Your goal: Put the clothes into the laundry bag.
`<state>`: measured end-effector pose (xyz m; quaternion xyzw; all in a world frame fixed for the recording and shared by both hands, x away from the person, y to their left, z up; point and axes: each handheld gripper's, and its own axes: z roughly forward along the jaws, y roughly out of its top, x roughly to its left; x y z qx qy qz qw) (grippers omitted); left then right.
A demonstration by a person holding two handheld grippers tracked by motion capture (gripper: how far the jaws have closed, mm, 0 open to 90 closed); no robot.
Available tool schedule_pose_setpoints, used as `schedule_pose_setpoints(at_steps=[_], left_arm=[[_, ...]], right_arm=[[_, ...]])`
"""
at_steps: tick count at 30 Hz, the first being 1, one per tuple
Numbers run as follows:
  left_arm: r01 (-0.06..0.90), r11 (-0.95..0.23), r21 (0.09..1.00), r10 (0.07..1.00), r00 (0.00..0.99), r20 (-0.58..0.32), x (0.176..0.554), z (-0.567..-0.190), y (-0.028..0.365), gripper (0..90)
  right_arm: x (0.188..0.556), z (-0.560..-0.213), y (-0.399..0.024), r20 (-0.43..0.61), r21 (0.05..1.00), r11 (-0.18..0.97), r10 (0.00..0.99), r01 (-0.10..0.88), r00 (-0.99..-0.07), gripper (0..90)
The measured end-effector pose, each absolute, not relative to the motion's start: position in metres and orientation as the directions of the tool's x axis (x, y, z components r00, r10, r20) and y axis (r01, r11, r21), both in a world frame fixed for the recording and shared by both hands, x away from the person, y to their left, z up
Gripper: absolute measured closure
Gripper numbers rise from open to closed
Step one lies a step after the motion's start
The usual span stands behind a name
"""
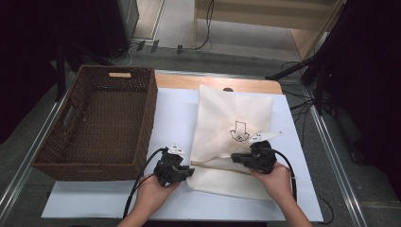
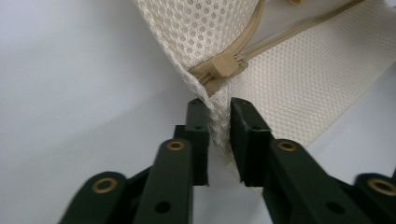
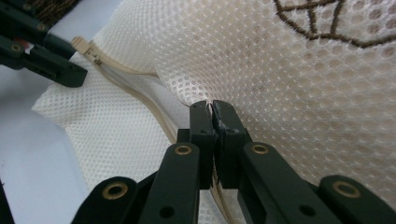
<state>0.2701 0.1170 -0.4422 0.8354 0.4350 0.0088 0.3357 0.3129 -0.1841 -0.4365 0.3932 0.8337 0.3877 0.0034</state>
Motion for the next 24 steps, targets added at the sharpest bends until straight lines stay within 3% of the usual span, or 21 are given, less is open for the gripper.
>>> schedule_pose_setpoints(at_steps=[4, 9, 18, 24], left_arm=[[0.714, -0.392, 0.58, 0.725, 0.628, -0.283, 0.27, -0.435, 0.119, 61.3], [0.721, -0.346, 0.601, 0.718, 0.615, -0.326, 0.274, -0.43, 0.126, 52.9], [0.708, -0.351, 0.612, 0.709, 0.628, -0.32, 0.277, -0.43, 0.126, 49.1], [0.706, -0.345, 0.619, 0.71, 0.627, -0.321, 0.279, -0.429, 0.126, 46.9]], right_arm=[[0.31, -0.442, -0.183, 0.291, 0.651, 0.395, 0.658, 0.648, -0.694, 88.0], [0.309, -0.448, -0.178, 0.286, 0.632, 0.421, 0.654, 0.651, -0.7, 86.8], [0.308, -0.459, -0.169, 0.262, 0.599, 0.463, 0.657, 0.653, -0.706, 82.2], [0.307, -0.461, -0.168, 0.266, 0.612, 0.462, 0.644, 0.642, -0.717, 67.2]])
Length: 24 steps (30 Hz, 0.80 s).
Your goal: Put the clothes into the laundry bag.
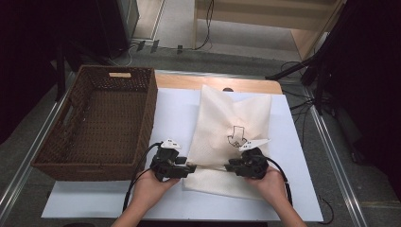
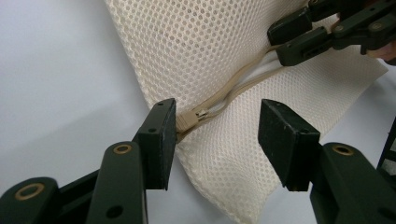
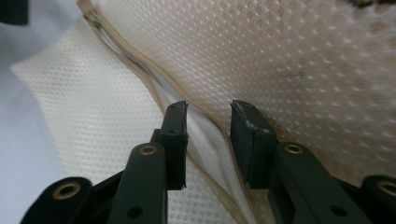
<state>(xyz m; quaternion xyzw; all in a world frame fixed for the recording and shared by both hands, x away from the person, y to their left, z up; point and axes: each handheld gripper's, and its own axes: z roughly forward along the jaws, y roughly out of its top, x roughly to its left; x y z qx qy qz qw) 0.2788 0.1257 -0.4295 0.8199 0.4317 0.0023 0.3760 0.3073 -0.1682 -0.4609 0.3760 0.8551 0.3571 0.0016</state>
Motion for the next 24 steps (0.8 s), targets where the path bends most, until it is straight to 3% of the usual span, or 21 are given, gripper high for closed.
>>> schedule_pose_setpoints(at_steps=[16, 24], left_arm=[[0.714, -0.368, 0.596, 0.707, 0.631, -0.32, 0.277, -0.43, 0.128, 43.6], [0.718, -0.36, 0.596, 0.721, 0.619, -0.312, 0.266, -0.429, 0.134, 43.5]], right_arm=[[0.297, -0.427, -0.164, 0.209, 0.708, 0.444, 0.611, 0.549, -0.764, 58.4], [0.299, -0.423, -0.146, 0.175, 0.712, 0.497, 0.558, 0.496, -0.811, 60.3]])
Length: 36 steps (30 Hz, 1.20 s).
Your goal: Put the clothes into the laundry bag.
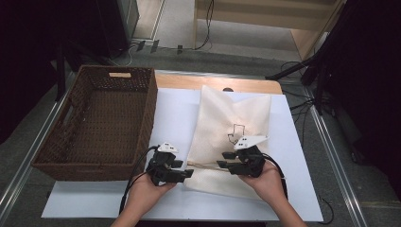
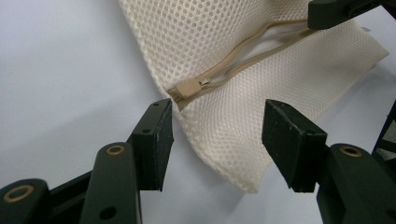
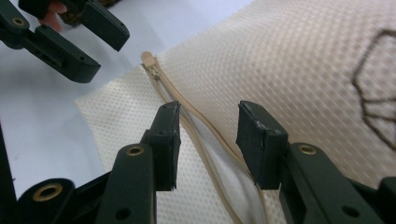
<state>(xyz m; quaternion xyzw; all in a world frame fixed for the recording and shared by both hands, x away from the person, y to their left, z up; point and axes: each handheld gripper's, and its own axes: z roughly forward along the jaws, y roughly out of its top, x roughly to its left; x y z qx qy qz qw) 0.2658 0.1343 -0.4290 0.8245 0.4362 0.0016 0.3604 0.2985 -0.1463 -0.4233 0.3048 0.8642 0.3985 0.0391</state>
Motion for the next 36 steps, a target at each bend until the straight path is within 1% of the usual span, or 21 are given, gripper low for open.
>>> schedule_pose_setpoints(at_steps=[6, 13, 23, 28, 36], left_arm=[[0.725, -0.356, 0.589, 0.729, 0.61, -0.31, 0.258, -0.43, 0.139, 43.2], [0.73, -0.348, 0.589, 0.741, 0.598, -0.304, 0.253, -0.429, 0.145, 43.0], [0.731, -0.343, 0.59, 0.748, 0.592, -0.3, 0.249, -0.43, 0.149, 42.9], [0.729, -0.36, 0.583, 0.745, 0.6, -0.291, 0.251, -0.43, 0.147, 43.0], [0.73, -0.35, 0.587, 0.746, 0.596, -0.297, 0.252, -0.428, 0.151, 43.0]], right_arm=[[0.301, -0.422, -0.132, 0.167, 0.714, 0.519, 0.526, 0.471, -0.834, 60.3], [0.305, -0.425, -0.118, 0.186, 0.699, 0.535, 0.504, 0.474, -0.844, 60.5], [0.309, -0.426, -0.097, 0.165, 0.69, 0.573, 0.47, 0.442, -0.867, 60.9], [0.313, -0.427, -0.093, 0.18, 0.685, 0.573, 0.466, 0.45, -0.866, 61.7], [0.315, -0.429, -0.089, 0.185, 0.688, 0.568, 0.464, 0.451, -0.866, 62.2]])
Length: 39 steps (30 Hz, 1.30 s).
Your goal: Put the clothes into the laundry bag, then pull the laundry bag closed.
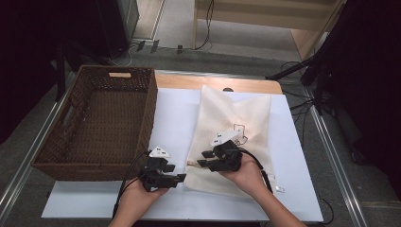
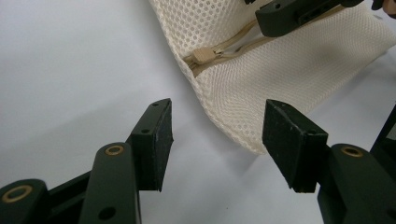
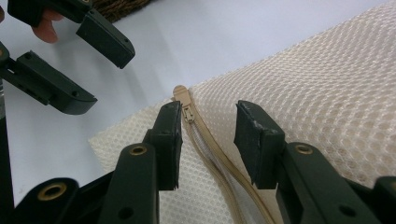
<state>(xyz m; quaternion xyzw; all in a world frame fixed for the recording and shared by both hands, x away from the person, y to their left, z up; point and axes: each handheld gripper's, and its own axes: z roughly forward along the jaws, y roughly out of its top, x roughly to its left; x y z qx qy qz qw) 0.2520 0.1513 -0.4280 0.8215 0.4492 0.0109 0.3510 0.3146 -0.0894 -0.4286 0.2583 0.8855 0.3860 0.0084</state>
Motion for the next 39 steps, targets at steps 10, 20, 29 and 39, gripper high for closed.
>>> schedule_pose_setpoints(at_steps=[10, 20, 29, 39], left_arm=[[0.733, -0.344, 0.587, 0.746, 0.593, -0.303, 0.252, -0.427, 0.153, 43.0], [0.739, -0.327, 0.588, 0.753, 0.58, -0.31, 0.251, -0.427, 0.157, 43.1], [0.741, -0.339, 0.58, 0.751, 0.584, -0.307, 0.251, -0.429, 0.155, 43.1], [0.744, -0.329, 0.582, 0.757, 0.576, -0.309, 0.25, -0.43, 0.155, 43.0]], right_arm=[[0.314, -0.431, -0.084, 0.185, 0.68, 0.58, 0.456, 0.448, -0.871, 63.0], [0.315, -0.44, -0.075, 0.186, 0.656, 0.611, 0.439, 0.444, -0.879, 60.4], [0.317, -0.453, -0.066, 0.153, 0.632, 0.647, 0.435, 0.427, -0.887, 59.3], [0.317, -0.463, -0.06, 0.081, 0.629, 0.681, 0.422, 0.375, -0.903, 62.1]])
